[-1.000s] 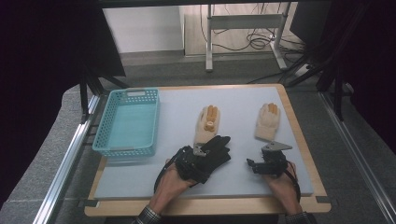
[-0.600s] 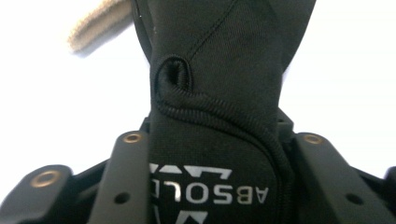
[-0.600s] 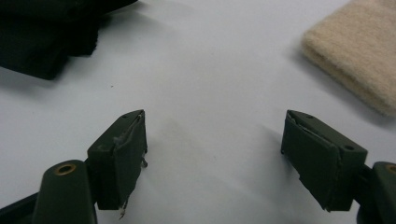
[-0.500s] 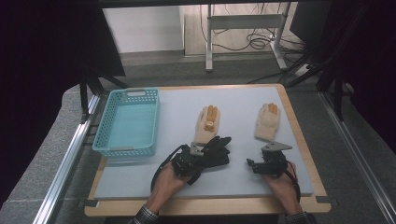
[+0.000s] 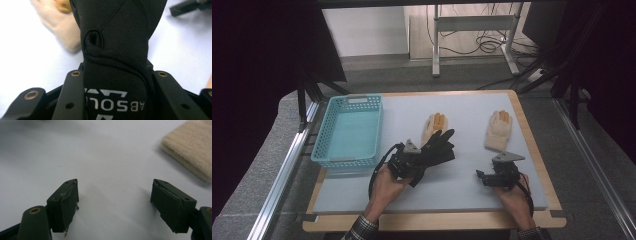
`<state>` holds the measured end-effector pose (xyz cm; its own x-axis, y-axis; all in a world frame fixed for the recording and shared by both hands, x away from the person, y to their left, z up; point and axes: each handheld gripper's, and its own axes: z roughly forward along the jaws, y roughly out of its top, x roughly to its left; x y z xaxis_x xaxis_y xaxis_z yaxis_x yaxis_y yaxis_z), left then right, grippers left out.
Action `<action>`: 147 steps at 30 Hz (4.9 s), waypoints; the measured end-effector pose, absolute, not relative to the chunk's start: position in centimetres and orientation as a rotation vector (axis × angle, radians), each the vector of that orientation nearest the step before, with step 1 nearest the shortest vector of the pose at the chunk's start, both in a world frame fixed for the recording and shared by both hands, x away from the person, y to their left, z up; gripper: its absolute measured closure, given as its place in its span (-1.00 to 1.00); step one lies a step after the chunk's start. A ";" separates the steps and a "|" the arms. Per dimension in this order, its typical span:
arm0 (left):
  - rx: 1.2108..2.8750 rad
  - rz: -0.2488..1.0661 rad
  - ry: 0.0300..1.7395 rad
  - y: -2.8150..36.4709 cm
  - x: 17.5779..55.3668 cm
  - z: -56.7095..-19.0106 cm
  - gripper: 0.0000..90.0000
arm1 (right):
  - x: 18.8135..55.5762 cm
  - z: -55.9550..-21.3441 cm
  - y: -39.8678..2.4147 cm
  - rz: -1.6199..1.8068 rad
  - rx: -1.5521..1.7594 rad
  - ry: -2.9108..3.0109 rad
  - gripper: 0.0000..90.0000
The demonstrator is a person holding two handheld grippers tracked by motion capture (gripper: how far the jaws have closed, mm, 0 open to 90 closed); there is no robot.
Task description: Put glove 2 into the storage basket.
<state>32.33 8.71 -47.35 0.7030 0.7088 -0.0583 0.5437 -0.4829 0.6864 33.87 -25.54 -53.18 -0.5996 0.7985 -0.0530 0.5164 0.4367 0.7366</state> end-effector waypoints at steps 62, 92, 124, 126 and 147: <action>2.110 0.416 2.039 32.0 46.0 -50.0 0.16 | 33.9 -53.2 -25.6 0.980 1.116 2.300 -0.51; 2.010 0.429 1.640 31.6 42.1 -45.1 -0.95 | 33.9 -53.2 -25.5 0.977 1.116 2.298 -0.52; 2.057 0.416 0.952 17.2 32.5 -44.4 -0.98 | 33.9 -53.2 -25.5 0.976 1.116 2.297 -0.52; 2.069 0.413 0.921 16.4 32.0 -45.1 -0.98 | 33.9 -53.2 -25.5 0.977 1.116 2.297 -0.52; 2.167 0.388 0.946 13.3 29.7 -53.8 -0.98 | 33.9 -53.2 -25.5 0.964 1.124 2.286 -0.57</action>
<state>29.71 13.34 -53.76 0.6842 0.7292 -0.0137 0.5096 -0.4646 0.7242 33.88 -25.51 -53.20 -0.5880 0.8065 -0.0607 0.5195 0.4342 0.7360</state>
